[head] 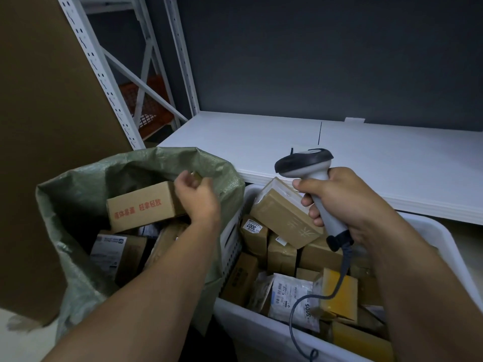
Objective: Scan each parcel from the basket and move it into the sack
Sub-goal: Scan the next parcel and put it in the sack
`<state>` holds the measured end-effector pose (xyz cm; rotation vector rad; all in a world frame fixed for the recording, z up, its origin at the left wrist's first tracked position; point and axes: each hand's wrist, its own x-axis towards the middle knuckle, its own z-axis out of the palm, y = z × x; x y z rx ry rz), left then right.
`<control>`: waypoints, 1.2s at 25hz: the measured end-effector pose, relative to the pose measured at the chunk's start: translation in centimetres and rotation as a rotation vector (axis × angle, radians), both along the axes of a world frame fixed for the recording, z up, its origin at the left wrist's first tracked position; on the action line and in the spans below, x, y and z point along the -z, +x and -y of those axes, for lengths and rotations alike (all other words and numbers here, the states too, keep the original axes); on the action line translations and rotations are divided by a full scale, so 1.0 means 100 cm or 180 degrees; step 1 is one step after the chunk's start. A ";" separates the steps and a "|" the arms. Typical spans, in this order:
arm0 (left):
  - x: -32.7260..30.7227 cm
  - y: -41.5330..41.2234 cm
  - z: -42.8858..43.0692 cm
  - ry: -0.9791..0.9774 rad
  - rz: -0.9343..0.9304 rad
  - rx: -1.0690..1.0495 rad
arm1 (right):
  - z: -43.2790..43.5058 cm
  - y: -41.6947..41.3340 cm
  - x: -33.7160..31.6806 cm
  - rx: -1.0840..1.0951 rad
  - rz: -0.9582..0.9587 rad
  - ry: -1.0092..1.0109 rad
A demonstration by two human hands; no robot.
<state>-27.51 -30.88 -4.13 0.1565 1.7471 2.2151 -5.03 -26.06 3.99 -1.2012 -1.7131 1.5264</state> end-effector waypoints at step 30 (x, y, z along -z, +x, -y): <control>0.171 0.035 -0.139 -0.1331 0.1114 0.1207 | -0.058 0.037 0.066 0.0349 0.0144 -0.0448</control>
